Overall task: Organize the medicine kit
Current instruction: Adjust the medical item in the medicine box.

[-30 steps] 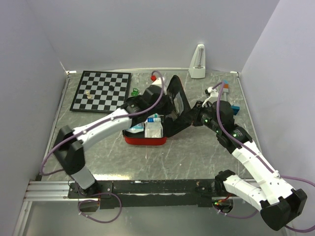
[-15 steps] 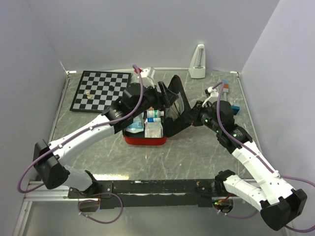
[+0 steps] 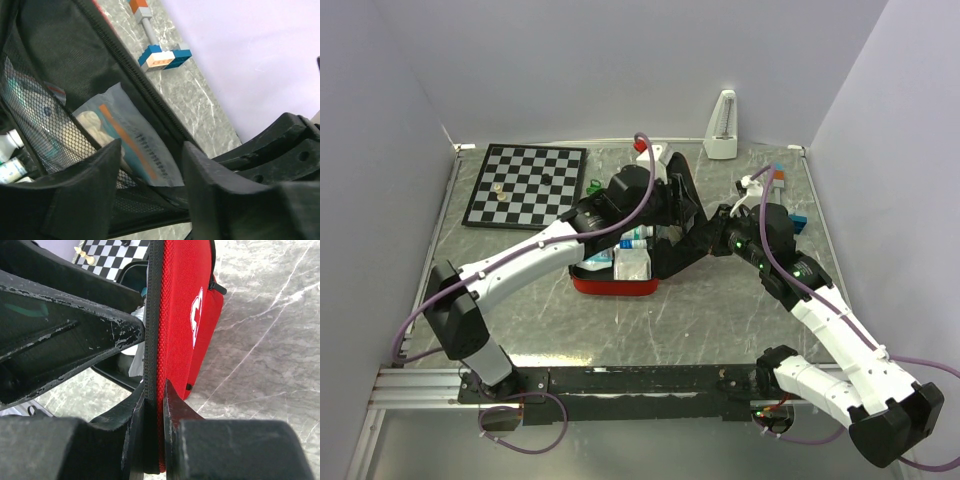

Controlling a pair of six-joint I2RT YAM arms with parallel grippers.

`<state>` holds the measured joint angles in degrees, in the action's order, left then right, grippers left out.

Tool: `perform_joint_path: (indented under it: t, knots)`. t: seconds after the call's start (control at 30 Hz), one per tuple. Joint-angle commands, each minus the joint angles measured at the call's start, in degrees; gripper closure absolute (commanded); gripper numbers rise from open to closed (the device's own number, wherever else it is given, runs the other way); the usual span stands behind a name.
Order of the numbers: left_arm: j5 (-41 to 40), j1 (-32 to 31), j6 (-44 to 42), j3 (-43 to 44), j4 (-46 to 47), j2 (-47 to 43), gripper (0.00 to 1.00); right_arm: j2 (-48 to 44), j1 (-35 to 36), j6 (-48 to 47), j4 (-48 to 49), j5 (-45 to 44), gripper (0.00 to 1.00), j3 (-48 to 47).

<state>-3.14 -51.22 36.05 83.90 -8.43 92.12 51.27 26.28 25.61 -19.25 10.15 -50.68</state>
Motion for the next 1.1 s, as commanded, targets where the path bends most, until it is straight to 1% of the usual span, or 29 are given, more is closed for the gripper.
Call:
perform_joint_path:
  t: [0.0,0.03,0.17,0.27,0.4,0.47,0.53,0.67,0.8,0.83,0.9,0.93,1.07]
  knots:
    - [-4.8,-1.6,-4.0,5.0,-4.0,1.7,0.49,0.5,1.6,0.1,-4.8,5.8,0.86,-1.9]
    - [-5.8,-1.7,-4.0,5.7,-5.2,2.1,0.54,0.4,1.5,0.1,-4.9,5.7,0.86,-1.9]
    - [-7.7,-1.8,-4.1,4.8,-5.4,2.0,0.60,0.4,1.6,0.1,-4.8,5.6,0.86,-1.8]
    - [-8.4,-1.8,-3.8,4.4,-6.0,2.1,0.67,0.4,1.6,0.2,-4.7,5.8,0.86,-1.5]
    - [-8.9,-1.8,-3.9,3.9,-6.2,2.0,0.71,0.5,1.6,0.3,-4.6,5.8,0.86,-1.4]
    - [-8.7,-1.8,-3.8,3.6,-5.9,2.1,0.69,0.5,1.6,0.3,-4.5,5.8,0.86,-1.4]
    - [-8.2,-1.8,-3.7,3.1,-5.0,1.8,0.64,0.6,1.6,0.4,-4.5,5.9,0.86,-1.4]
    - [-6.8,-1.8,-3.8,3.5,-4.4,2.0,0.60,0.5,1.6,0.5,-4.4,6.0,0.86,-1.2]
    - [-6.6,-1.9,-2.8,-0.1,-0.4,-1.2,0.55,0.2,1.6,0.2,-4.9,5.6,0.86,-1.4]
    - [-6.2,-1.9,-2.5,-1.2,0.9,-2.5,0.53,0.0,1.6,0.1,-5.0,5.5,0.86,-1.4]
    - [-5.4,-1.8,-2.2,-3.0,2.7,-4.4,0.44,-0.1,1.6,0.1,-5.1,5.4,0.86,-1.3]
    - [-5.0,-1.8,-2.1,-3.2,2.9,-4.8,0.43,-0.1,1.6,0.1,-5.0,5.5,0.86,-1.3]
    - [-3.8,-2.0,-2.6,-1.3,0.0,-3.4,0.41,0.0,1.6,0.4,-4.7,5.8,0.86,-1.1]
